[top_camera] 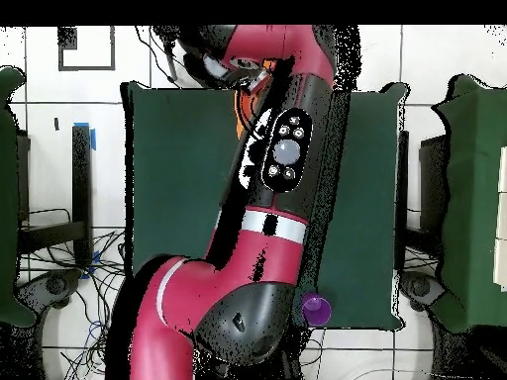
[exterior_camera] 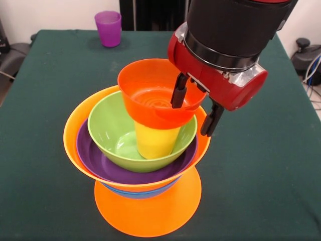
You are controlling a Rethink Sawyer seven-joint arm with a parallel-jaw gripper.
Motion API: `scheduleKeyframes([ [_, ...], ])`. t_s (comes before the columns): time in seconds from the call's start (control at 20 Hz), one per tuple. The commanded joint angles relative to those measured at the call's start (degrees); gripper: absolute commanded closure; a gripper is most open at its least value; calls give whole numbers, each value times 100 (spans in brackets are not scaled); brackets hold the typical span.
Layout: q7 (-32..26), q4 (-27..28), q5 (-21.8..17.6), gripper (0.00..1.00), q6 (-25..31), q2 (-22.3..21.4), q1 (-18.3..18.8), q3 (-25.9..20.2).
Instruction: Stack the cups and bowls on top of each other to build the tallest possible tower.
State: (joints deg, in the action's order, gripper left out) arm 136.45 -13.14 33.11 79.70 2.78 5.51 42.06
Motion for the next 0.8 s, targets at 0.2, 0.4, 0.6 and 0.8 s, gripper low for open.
scheduleKeyframes([
  [0.2, 699, -575, -49, 0, -3, -438, -213, -332],
  [0.4, 495, -881, -165, 0, -8, -664, -232, -434],
  [0.6, 309, -1451, -318, 0, 39, -1103, -367, -515],
  [0.8, 41, -2160, -438, 0, 37, -1612, -490, -591],
])
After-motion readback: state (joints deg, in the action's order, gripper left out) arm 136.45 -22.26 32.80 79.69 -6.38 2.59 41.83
